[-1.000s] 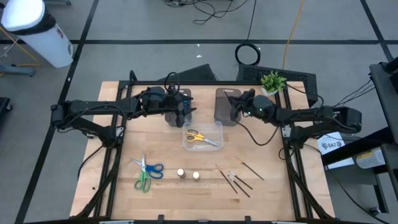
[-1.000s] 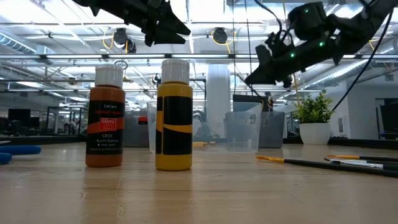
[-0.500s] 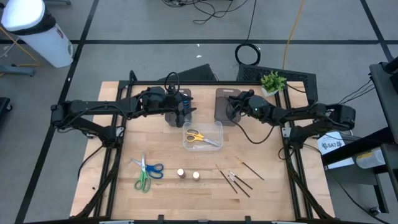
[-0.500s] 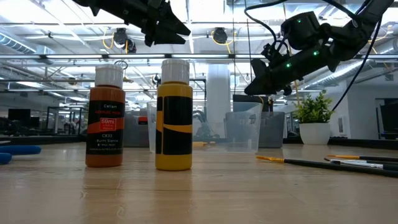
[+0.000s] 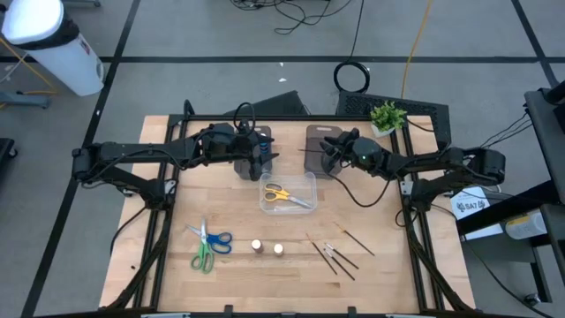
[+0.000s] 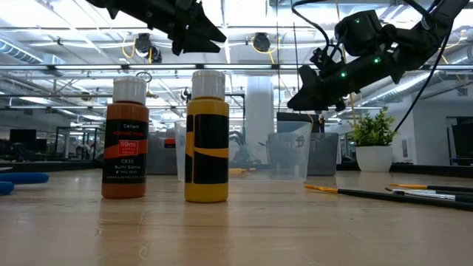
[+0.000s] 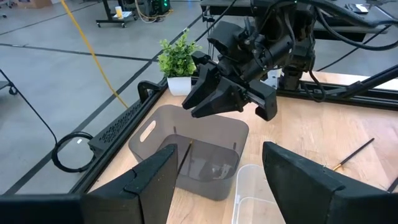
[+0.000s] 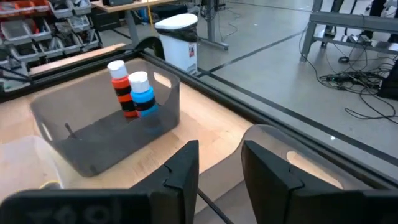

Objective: Pick & Place Paint Supplies
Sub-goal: Put the right black and gold brush into the right black bin

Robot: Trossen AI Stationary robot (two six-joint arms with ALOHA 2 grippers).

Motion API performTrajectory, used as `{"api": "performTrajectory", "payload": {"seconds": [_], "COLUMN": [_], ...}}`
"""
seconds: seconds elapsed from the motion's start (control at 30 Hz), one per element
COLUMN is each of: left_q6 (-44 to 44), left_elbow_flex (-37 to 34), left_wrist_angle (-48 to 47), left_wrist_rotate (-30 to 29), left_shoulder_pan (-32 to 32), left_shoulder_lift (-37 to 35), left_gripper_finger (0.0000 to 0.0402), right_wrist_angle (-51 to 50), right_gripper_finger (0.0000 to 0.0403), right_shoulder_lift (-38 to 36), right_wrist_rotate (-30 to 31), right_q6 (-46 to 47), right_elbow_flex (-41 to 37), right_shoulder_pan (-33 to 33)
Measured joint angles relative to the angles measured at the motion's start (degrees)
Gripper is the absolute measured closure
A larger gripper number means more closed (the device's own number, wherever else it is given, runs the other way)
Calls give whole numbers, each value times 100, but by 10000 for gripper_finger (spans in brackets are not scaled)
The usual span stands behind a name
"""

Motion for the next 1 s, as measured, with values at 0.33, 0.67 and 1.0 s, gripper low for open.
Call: {"api": "performTrajectory", "payload": {"seconds": [0.33, 0.67, 1.0], "left_q6": [0, 4, 4], "left_elbow_flex": [0, 0, 0], "left_wrist_angle": [-2, 17, 10], "left_wrist_rotate": [0, -189, -245], "left_shoulder_pan": [1, 1, 1], "left_shoulder_lift": [0, 0, 0], "left_gripper_finger": [158, 158, 158], "right_wrist_angle": [-206, -2838, -3013], "right_gripper_finger": [266, 194, 214], "right_shoulder_lift": [-1, 461, 1716], "right_wrist_rotate": [-899, -1190, -1700], "right_q6": [-619, -1769, -2460], "right_elbow_flex": [21, 1546, 1887], "right_shoulder_pan": [2, -333, -637]}}
